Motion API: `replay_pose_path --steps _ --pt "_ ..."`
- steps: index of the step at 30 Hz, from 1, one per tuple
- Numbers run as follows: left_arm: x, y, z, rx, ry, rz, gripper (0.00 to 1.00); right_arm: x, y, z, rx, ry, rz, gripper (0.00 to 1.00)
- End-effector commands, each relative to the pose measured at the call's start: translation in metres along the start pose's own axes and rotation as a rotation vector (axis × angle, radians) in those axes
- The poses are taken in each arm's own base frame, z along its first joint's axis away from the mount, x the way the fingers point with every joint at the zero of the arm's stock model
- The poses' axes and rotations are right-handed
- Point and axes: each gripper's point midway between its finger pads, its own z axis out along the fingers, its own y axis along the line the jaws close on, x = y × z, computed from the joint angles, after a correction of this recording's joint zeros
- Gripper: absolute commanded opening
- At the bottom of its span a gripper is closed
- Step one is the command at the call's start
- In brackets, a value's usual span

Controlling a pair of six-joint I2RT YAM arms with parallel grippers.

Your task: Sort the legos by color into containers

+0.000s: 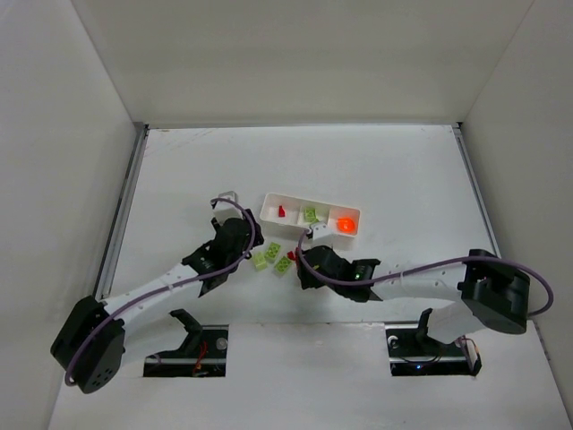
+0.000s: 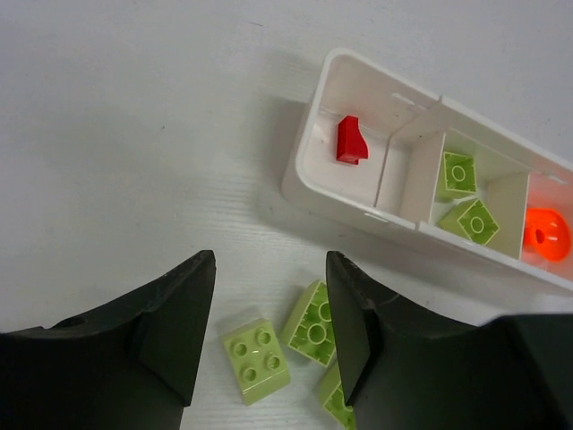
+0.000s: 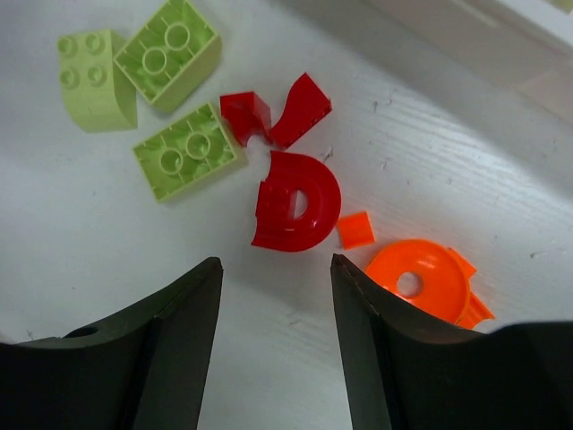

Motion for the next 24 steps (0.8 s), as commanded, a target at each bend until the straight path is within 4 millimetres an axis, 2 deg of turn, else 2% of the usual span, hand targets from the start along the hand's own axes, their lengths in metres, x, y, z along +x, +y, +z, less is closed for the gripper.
replay_pose_path --steps 1,7,12,18,22,24 --pt "-0.009 0.01 -0.005 -0.009 -0.049 -0.053 0.51 0.007 0.008 0.0 0.001 0.029 0.041 0.58" --pt "-0.001 0.037 -0.005 -0.048 -0.066 -0.071 0.55 0.009 0.027 0.01 -0.032 0.054 0.058 0.56" --pt "0.004 0.05 -0.004 -0.058 -0.077 -0.073 0.56 0.005 0.023 0.026 0.0 0.049 0.101 0.47" --pt "0.009 0.055 -0.003 -0.038 -0.102 -0.062 0.57 0.001 0.02 0.04 0.049 0.041 0.147 0.38" --pt "0.01 0.051 -0.004 -0.012 -0.106 -0.059 0.58 0.002 0.016 0.042 0.083 0.056 0.185 0.39" --pt "0.011 0.049 -0.004 -0.001 -0.108 -0.055 0.58 -0.001 0.013 0.039 0.101 0.052 0.189 0.47"
